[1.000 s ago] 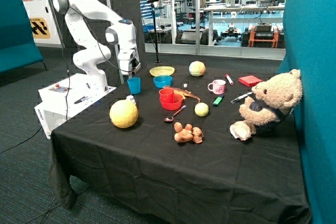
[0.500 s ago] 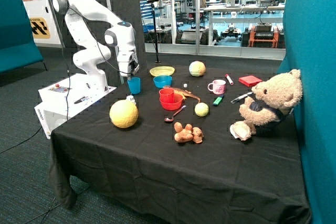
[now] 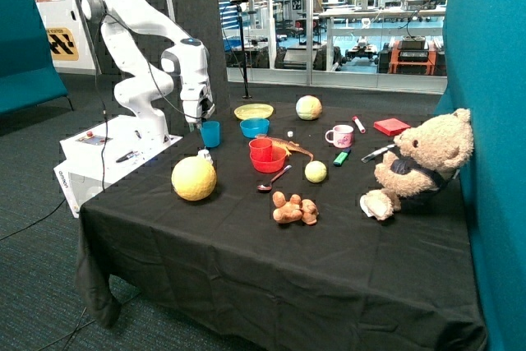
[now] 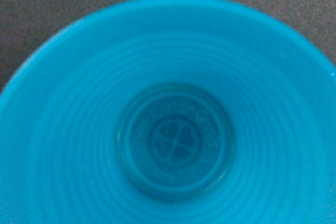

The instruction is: Match the cups with the appropriate bowls

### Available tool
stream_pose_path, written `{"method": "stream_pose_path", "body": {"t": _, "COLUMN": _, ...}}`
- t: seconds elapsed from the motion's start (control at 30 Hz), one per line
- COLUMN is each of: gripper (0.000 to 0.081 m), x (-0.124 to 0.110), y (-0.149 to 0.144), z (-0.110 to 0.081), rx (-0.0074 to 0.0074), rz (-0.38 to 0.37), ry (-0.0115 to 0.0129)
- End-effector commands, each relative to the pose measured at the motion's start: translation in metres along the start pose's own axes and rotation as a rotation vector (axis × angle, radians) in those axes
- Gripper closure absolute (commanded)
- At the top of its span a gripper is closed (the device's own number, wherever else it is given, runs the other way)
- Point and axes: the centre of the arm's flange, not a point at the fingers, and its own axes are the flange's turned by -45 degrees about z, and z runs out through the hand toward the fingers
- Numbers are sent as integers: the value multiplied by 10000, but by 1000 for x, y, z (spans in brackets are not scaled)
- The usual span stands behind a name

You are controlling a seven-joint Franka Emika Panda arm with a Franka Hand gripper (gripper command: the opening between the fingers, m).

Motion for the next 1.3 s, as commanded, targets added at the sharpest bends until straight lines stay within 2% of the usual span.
{"method": "stream_pose_path", "body": {"t": 0.0, "gripper": 373, "x": 6, "y": 0, "z": 10, "rx": 15, "rz": -142, "ry": -11}}
{"method": "stream_pose_path", "body": {"t": 0.3, "gripper": 372, "x": 17, "y": -1, "z": 17, "rx": 15, "rz": -227, "ry": -11}}
{"method": "stream_pose_path", "body": {"t": 0.57, "gripper": 377, "x": 15, "y": -4, "z": 25, "rx": 15, "rz": -247, "ry": -11}}
{"method": "stream_pose_path", "body": {"t": 0.73, "gripper": 410, "x": 12, "y": -4, "z": 29, "rx": 15, "rz": -183, "ry": -11}}
{"method": "stream_pose_path", "body": {"t": 1.0, "gripper": 593, "x": 11, "y": -2, "z": 31, "rx": 15, "rz": -60, "ry": -11}}
{"method": "stream_pose_path", "body": {"t": 1.1, "gripper": 751, "x": 11, "y": -1, "z": 31, "rx": 15, "rz": 17, "ry": -11}}
{"method": "stream_pose_path", "body": {"t": 1.13, "gripper": 780, "x": 11, "y": -1, "z": 31, "rx": 15, "rz": 29, "ry": -11}}
{"method": "stream_pose_path", "body": {"t": 1.27, "gripper": 806, "x": 12, "y": 0, "z": 31, "rx": 15, "rz": 70, "ry": -11}}
